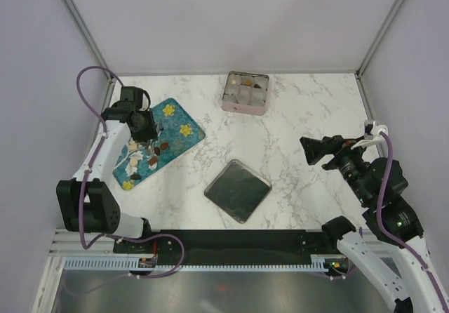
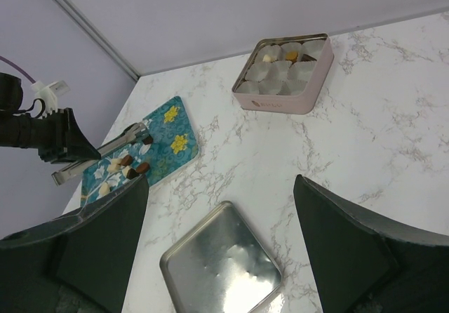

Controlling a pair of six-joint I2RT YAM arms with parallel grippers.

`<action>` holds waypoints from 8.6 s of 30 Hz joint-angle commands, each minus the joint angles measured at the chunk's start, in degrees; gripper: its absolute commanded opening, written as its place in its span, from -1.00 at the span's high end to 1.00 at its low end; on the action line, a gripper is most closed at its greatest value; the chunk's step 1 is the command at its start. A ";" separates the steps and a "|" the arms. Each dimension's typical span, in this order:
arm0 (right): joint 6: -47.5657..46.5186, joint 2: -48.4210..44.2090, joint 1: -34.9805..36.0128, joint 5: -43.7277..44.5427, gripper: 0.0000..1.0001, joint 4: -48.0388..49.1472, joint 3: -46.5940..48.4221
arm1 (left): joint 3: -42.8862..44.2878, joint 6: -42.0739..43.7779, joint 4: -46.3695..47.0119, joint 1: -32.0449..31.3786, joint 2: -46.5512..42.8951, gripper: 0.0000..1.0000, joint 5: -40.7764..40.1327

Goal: Pack the chocolate

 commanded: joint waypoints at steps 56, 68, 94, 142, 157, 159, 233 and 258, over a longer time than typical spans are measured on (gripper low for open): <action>-1.73 4.52 0.30 3.46 -0.86 3.16 0.68 | 51.01 0.88 5.14 -22.37 37.37 0.33 8.50; -1.46 5.57 0.21 3.90 -0.86 3.42 0.68 | 53.02 2.64 7.77 -22.37 41.77 0.31 7.80; -0.32 5.40 0.30 3.73 -0.86 3.86 -0.12 | 53.38 6.59 7.77 -22.37 39.85 0.05 3.49; 0.73 1.97 0.56 -1.28 -0.86 4.57 -2.49 | -1.64 -1.67 5.75 4.87 0.03 -0.05 -7.59; 0.47 2.41 0.56 -0.32 -0.86 5.01 -2.84 | 0.82 -0.97 5.93 5.76 5.12 0.03 -3.72; 0.47 2.32 0.56 -0.14 -0.86 5.01 -2.93 | 0.82 -0.88 5.93 5.76 5.48 0.05 -3.28; -1.90 6.19 0.56 4.08 -0.86 4.74 -1.17 | 53.56 3.34 7.51 -28.26 44.67 0.25 3.32; -1.55 6.54 0.56 4.87 -0.86 4.74 -1.87 | 54.61 5.71 8.48 -28.26 45.30 0.07 0.59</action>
